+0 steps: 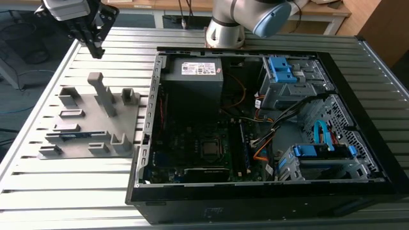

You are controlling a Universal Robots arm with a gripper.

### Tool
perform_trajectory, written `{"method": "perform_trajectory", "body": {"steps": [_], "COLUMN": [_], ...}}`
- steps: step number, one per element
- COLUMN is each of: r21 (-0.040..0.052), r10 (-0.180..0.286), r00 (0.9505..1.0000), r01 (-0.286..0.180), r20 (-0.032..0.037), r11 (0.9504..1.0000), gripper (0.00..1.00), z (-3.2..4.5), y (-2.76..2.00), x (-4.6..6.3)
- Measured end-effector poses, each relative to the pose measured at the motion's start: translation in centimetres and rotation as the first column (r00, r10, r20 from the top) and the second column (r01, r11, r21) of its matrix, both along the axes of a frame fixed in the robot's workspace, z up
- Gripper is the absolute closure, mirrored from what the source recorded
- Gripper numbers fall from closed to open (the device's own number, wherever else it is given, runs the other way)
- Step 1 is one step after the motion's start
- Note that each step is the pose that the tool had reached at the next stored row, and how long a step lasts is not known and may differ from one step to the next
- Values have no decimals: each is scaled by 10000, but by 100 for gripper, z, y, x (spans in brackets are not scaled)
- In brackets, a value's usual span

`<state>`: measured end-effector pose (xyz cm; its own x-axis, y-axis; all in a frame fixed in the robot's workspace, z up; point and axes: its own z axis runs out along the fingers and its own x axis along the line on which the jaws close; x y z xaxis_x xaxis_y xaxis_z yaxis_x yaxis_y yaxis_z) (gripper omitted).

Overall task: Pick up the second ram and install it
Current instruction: 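Reach for the second ram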

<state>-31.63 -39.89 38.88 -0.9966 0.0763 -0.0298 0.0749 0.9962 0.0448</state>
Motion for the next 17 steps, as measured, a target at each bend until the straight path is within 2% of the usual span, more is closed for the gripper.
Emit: {"method": "perform_trajectory", "body": {"steps": [17], "r21": [0], "r10": [0], "r00": [10000], "r01": [0], "r20": [0], "r11": [10000], "gripper": [90], "z": [-13], "y": [0], "x": [-288]}}
